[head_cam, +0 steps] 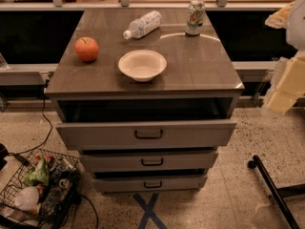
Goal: Place 7up can into paper bowl
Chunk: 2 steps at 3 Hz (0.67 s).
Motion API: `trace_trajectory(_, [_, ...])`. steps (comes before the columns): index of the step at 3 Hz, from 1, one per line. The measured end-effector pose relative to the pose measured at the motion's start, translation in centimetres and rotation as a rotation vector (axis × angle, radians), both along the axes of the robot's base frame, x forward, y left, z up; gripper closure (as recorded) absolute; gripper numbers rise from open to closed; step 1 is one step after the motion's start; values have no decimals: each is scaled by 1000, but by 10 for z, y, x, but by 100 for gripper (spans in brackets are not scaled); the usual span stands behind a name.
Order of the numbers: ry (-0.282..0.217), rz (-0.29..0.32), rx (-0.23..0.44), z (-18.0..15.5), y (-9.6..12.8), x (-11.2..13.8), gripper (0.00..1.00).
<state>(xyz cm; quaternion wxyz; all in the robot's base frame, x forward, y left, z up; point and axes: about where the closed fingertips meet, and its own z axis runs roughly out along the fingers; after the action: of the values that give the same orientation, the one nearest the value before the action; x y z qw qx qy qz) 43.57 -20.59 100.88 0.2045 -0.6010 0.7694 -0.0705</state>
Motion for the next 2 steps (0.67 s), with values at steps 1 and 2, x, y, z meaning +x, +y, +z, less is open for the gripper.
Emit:
trace_trajectory(1, [0,0,0,0,0,0,0])
trace_trajectory(2, [-37,-19,20,-2,-1,11,0])
